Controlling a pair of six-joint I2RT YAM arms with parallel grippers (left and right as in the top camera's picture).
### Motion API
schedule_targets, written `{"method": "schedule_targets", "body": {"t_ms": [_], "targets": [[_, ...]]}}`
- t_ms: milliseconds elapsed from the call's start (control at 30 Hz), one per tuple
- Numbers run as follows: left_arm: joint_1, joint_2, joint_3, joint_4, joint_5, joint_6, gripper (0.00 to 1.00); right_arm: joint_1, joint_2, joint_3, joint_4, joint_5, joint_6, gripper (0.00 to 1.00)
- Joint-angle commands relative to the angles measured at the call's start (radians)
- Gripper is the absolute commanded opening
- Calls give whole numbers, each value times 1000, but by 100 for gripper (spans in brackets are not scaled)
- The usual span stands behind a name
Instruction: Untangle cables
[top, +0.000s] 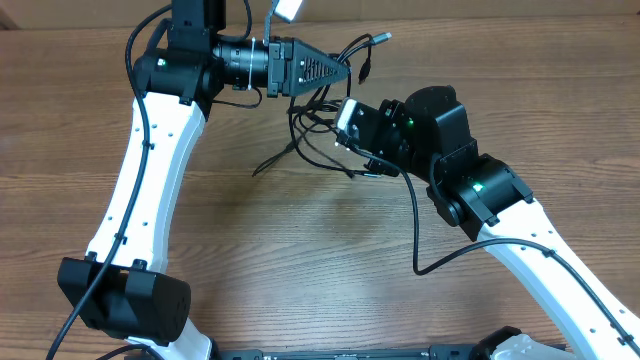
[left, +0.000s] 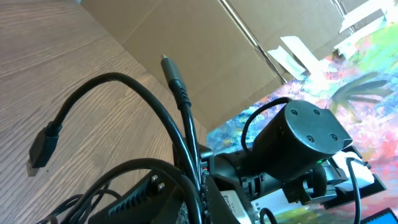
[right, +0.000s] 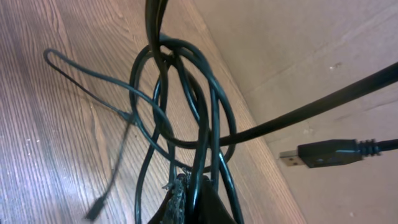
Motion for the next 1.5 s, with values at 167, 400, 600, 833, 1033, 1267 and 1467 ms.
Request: {"method": "schedule_targets", "body": {"t_ms": [167,400,600,833,1033,1267,1467], "targets": [[21,-10,13,10,-77,-38,4,-24,-28,7,6,-2,184,4],[104,-10,13,9,-85,-108,4,-98,-29,7,-14,-2,438,4],[152,-10,13,9,-56,-126,4,-120,-29,7,-51,-2,483,4],[186,-10,13,11,-64,-114,4,-122,-29,7,-112,4,507,4],[239,-10,13,10,-60,-114,4,-122,-29,7,-180,66,510,4],[253,-10,13,10,-35,-114,4,-122,-29,7,-201,69,544,4],[257,-10,13,18,-35,-102,5,-122,-29,7,-301,69,592,4]]}}
